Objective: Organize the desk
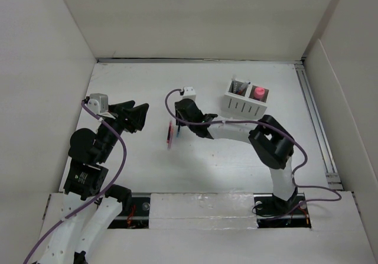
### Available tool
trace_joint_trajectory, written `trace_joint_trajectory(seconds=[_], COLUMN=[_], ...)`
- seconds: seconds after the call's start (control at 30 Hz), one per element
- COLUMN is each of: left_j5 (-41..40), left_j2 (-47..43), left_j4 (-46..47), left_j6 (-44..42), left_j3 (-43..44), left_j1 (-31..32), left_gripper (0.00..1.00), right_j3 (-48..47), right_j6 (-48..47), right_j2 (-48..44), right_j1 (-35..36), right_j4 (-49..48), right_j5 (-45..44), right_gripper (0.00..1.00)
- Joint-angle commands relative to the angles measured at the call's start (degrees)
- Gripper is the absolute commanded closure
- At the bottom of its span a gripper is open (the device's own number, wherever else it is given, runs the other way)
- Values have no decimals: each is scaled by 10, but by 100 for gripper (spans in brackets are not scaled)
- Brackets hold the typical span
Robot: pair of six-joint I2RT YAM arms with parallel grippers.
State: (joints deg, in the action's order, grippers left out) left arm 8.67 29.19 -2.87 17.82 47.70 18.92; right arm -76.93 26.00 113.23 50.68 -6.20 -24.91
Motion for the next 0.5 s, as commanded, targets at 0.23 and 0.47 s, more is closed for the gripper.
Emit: trace_joint_trajectory(seconds=[0.23, 0.47], left_j5=[13, 11], left_j2=[-12, -15], left_j4=[24, 25], left_j6=[-3, -4], left_j3=[3, 2], left_j1=[2, 2], left_gripper=[47, 47], right_j3=[-124, -156], right_j6=[48, 59], right_j2=[86, 124], right_j1=[-6, -6], right_j4=[158, 188], right_j5=[-1, -7], right_gripper=[56, 68])
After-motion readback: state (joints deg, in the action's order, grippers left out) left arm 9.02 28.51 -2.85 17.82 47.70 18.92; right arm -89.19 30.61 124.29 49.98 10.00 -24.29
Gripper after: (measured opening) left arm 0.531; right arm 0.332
